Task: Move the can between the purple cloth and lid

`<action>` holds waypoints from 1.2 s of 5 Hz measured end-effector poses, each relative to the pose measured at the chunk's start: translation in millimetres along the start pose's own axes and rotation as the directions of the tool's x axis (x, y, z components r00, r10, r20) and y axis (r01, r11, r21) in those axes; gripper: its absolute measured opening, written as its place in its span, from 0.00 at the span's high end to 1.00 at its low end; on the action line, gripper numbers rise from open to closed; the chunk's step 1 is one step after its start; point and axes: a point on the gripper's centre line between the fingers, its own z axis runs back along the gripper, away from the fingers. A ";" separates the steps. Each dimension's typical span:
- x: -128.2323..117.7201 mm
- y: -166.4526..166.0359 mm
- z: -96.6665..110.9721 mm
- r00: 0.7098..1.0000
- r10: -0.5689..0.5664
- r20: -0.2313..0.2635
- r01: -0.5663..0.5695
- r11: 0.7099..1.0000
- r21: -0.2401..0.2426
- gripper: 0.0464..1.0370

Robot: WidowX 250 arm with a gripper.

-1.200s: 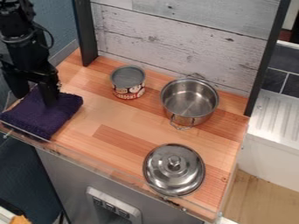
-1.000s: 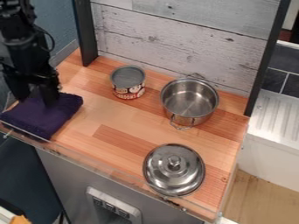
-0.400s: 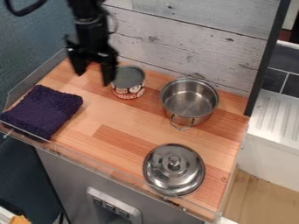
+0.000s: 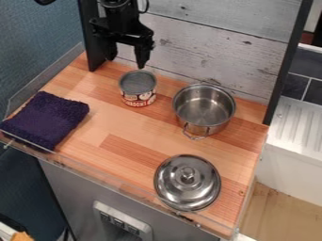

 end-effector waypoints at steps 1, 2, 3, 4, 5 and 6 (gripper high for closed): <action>11.2 -4.9 -10.4 0.999 0.013 0.040 -0.013 1.000 0.000 0.04; 20.2 -6.3 -26.7 0.997 0.033 0.073 -0.033 0.999 -0.013 0.04; 28.9 -4.8 -39.5 0.996 0.035 0.083 -0.035 0.999 0.001 0.04; 33.1 -10.6 -52.5 0.996 0.021 0.086 -0.021 1.000 0.002 0.04; 32.6 -13.0 -63.9 0.997 0.018 0.081 -0.018 1.000 0.005 0.04; 28.5 -14.1 -70.2 0.998 0.017 0.063 -0.018 1.000 0.010 0.04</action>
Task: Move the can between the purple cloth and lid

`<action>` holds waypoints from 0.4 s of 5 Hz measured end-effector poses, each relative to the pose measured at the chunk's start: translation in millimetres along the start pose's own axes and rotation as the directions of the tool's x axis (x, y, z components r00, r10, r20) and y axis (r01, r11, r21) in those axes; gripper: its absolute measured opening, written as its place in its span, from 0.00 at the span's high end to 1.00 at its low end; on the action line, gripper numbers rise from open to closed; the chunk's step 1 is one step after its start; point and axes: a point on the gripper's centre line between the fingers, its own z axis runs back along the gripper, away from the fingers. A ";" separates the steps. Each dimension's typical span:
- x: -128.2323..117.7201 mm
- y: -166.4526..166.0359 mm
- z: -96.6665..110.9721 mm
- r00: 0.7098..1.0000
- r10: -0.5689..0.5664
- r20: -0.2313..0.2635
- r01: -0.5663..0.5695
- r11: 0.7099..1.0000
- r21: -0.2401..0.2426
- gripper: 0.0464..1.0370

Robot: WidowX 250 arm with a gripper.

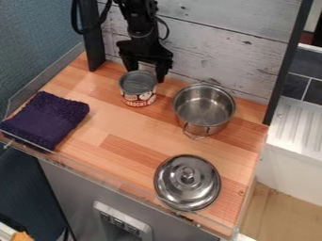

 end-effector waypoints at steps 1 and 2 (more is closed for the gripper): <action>-24.3 -4.9 -6.9 0.998 0.002 -0.067 -0.003 1.000 -0.017 0.04; -40.1 -12.8 14.2 0.997 -0.006 -0.072 0.002 0.999 -0.054 0.04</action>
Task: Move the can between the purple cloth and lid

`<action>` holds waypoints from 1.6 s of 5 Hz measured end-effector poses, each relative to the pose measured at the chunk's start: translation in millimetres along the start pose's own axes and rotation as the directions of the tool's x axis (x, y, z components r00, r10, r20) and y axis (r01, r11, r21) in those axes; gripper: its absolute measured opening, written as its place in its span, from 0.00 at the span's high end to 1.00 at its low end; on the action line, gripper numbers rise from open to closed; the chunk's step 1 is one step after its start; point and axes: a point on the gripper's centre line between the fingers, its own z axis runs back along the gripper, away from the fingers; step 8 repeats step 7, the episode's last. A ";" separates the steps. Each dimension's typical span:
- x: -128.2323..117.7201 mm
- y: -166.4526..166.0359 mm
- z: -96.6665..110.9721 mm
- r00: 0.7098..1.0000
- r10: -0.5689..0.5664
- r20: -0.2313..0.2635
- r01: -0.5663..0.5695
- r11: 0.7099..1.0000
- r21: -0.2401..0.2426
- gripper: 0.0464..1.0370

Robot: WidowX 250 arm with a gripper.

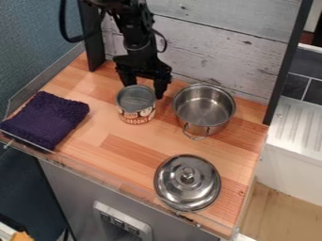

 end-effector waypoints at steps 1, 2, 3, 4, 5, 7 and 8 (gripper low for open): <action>-24.7 -3.6 9.0 1.000 -0.021 -0.023 0.021 1.000 -0.009 0.04; -50.5 -2.2 16.7 0.998 -0.054 -0.038 0.054 0.999 0.002 0.04; -75.4 -2.1 19.7 0.994 -0.083 -0.067 0.084 0.996 0.005 0.04; -87.7 -3.4 20.4 0.991 -0.106 -0.087 0.107 0.994 -0.001 0.04; -77.7 -6.7 27.8 0.990 -0.105 -0.094 0.102 0.994 -0.031 0.04; -31.4 -17.8 63.1 0.991 -0.104 -0.079 0.099 0.993 -0.069 0.04; -31.4 -17.8 63.1 0.991 -0.104 -0.079 0.099 0.993 -0.069 0.04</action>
